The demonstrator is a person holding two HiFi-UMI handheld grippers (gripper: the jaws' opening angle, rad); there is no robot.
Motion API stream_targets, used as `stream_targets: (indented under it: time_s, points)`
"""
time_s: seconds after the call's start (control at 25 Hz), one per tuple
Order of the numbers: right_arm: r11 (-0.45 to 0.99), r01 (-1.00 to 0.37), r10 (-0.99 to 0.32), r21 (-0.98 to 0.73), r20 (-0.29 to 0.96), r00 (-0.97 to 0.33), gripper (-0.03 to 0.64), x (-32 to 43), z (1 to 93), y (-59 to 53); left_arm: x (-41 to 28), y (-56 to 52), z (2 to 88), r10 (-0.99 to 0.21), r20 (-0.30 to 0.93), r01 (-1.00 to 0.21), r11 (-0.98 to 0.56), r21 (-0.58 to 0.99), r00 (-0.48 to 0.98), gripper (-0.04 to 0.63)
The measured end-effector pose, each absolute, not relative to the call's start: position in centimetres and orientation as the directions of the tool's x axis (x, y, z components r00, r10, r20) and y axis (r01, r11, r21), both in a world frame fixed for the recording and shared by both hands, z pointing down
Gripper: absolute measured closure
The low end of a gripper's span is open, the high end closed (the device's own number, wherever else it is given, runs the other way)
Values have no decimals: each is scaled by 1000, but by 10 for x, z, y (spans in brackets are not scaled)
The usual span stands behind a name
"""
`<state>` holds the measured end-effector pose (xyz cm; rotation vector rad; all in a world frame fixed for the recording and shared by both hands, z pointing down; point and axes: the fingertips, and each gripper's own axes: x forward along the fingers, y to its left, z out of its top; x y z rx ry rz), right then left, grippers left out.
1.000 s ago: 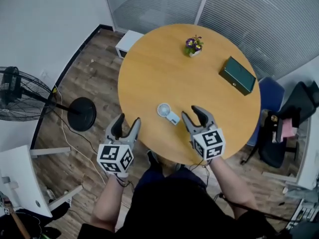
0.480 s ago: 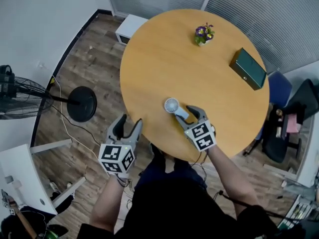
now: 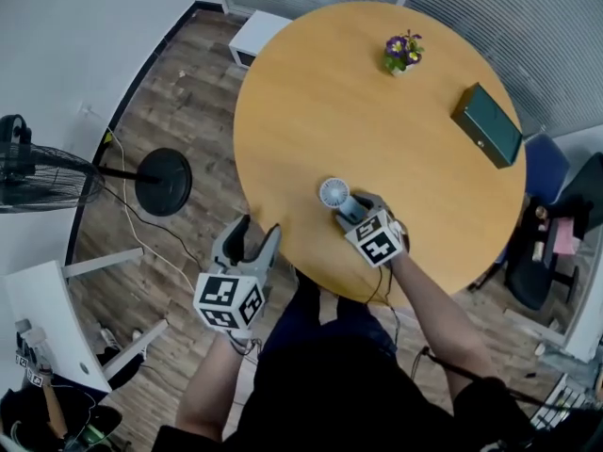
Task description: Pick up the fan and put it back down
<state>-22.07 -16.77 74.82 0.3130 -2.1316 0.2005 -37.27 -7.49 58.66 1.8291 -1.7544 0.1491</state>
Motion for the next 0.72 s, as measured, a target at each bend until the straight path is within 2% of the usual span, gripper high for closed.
stream_targets:
  time_s: [0.52,0.72]
  points:
    - [953,-303,-134,-18,871,-473,394,-224,767,-170,-381,-68,588,-872,474,-932,62,358,123,348]
    - [929,-368,-159,-52,840,-519,396,-223,748,-167,-377,-68,582,-876,463,-930,47,364,137,348]
